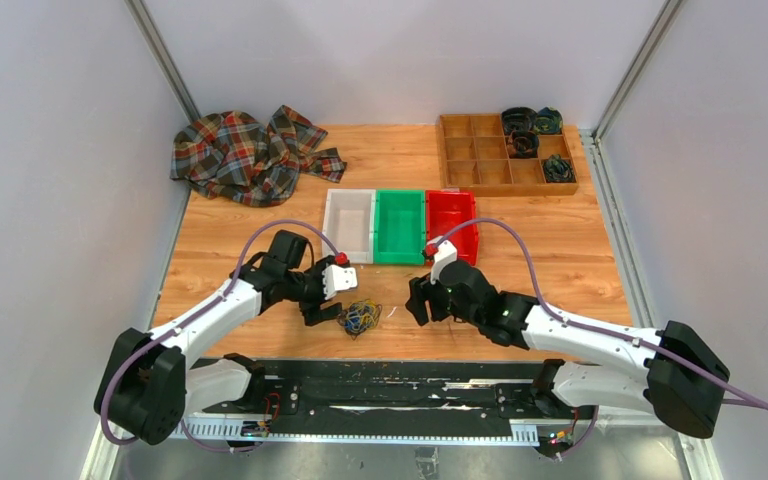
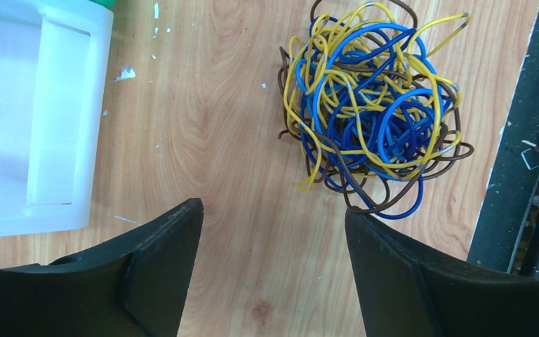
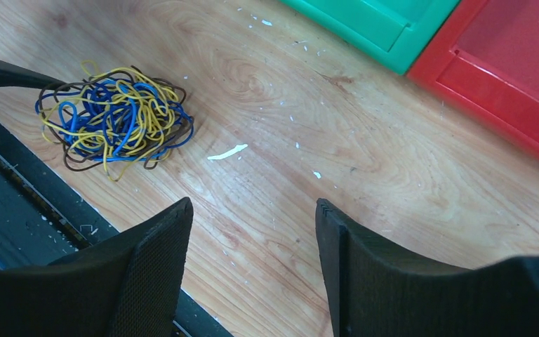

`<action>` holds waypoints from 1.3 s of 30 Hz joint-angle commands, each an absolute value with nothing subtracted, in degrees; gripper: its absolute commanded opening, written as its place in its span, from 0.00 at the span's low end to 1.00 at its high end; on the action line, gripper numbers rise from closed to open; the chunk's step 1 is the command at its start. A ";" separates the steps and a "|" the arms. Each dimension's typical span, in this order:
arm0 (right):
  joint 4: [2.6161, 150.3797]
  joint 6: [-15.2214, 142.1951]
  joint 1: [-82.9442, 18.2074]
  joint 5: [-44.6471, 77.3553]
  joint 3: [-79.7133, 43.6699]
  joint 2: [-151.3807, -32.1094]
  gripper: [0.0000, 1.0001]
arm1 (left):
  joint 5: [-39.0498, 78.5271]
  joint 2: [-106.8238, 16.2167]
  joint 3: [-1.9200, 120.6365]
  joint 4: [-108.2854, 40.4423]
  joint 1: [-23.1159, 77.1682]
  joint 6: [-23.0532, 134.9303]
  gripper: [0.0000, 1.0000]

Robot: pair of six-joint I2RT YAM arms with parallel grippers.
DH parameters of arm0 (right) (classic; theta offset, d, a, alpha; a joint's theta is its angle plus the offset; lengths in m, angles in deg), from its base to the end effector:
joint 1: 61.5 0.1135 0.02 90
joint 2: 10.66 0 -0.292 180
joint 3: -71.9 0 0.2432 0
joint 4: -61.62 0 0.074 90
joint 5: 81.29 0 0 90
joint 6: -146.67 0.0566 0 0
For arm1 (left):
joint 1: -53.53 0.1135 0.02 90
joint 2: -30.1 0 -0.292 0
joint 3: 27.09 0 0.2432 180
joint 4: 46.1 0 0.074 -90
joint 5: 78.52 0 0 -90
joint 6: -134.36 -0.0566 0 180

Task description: Untangle the cables

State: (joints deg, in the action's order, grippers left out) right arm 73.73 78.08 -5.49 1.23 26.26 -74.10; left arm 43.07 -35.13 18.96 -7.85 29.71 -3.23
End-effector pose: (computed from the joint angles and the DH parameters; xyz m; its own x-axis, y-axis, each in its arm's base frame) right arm 0.1368 0.1897 0.2355 -0.5366 -0.1484 -0.8307 -0.6049 0.7541 0.2560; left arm 0.1647 -0.1051 0.1957 -0.0755 0.7208 -0.6890 0.9752 0.1975 0.0997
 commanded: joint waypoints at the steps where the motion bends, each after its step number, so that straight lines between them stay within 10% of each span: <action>1: 72.05 78.06 -4.46 1.95 25.32 -73.82 0.64 | 46.93 -35.29 20.06 -7.69 28.99 -2.57 0.78; 15: 72.16 79.04 -3.49 2.72 25.25 -73.02 0.59 | 51.55 -34.91 23.04 -1.06 28.11 -4.29 0.65; 32: 71.63 80.12 -2.48 2.52 25.45 -72.65 0.41 | 55.01 -32.86 26.31 0.08 26.87 3.99 0.01; 39: 71.04 78.90 -0.11 -0.85 23.83 -72.20 0.62 | 49.49 -30.77 33.23 7.82 26.89 11.31 0.01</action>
